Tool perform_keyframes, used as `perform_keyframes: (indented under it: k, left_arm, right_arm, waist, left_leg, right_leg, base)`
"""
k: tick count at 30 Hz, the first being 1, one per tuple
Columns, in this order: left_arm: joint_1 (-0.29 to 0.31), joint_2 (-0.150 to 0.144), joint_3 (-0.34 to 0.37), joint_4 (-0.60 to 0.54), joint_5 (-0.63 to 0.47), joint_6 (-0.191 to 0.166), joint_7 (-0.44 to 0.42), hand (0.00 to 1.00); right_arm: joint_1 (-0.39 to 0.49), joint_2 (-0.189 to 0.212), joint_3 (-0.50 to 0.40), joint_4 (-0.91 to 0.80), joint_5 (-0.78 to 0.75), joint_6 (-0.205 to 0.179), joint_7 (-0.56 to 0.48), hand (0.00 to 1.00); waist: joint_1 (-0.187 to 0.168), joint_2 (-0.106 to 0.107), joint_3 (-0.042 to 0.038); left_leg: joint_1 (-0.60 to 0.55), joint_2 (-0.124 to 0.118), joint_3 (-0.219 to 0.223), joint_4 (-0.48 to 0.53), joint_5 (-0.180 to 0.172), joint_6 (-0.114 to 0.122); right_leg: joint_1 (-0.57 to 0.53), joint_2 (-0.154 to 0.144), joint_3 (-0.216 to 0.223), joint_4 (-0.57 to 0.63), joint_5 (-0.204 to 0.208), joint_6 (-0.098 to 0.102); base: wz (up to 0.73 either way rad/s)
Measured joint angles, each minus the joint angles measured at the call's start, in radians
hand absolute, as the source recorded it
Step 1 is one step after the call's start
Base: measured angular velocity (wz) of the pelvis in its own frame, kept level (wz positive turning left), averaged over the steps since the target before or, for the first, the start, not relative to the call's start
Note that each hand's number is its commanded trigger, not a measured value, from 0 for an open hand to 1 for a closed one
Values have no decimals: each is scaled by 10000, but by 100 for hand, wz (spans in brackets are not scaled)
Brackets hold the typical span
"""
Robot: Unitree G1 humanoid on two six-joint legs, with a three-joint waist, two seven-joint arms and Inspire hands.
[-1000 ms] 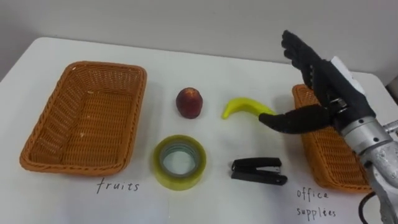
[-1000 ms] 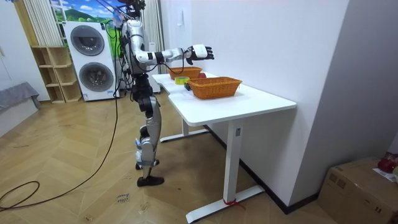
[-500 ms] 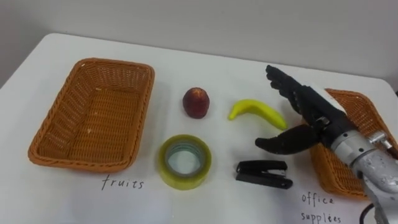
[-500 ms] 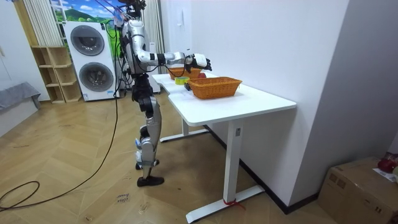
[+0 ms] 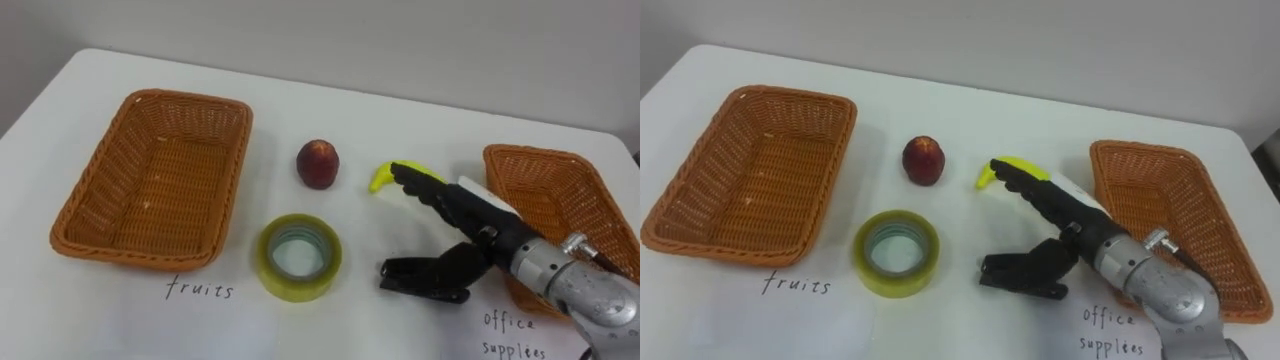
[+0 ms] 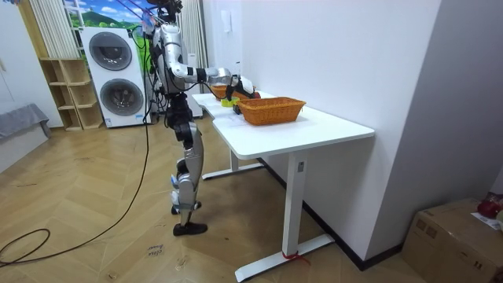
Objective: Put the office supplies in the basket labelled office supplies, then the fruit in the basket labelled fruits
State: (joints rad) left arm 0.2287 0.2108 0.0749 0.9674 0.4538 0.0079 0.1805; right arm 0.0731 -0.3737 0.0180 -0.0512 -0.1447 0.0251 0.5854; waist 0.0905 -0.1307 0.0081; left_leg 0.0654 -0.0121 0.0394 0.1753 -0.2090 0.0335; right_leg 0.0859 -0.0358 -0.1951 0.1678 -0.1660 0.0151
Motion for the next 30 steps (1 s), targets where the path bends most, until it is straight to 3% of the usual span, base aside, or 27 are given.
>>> perform_keyframes:
  k: [15, 30]
  left_arm:
    - [14, -1, -15, -69, 0, 160, 29, 0]
    - [-64, 7, -34, -111, -49, 292, 26, 0]
  right_arm:
    - [1, 2, 6, -8, -291, 216, 806, 0]
    - [-10, 1, 13, 150, -2045, 430, 810, 0]
  waist:
    - [-7, 26, -6]
    - [-82, -19, -19]
  left_leg:
    - [-11, 1, -13, 5, 0, 0]
    - [12, -2, -50, 19, 0, 1]
  right_leg:
    - [3, 1, -27, -2, 0, 0]
    - [30, -8, -78, 0, 0, 0]
  base:
    - [0]
    - [0]
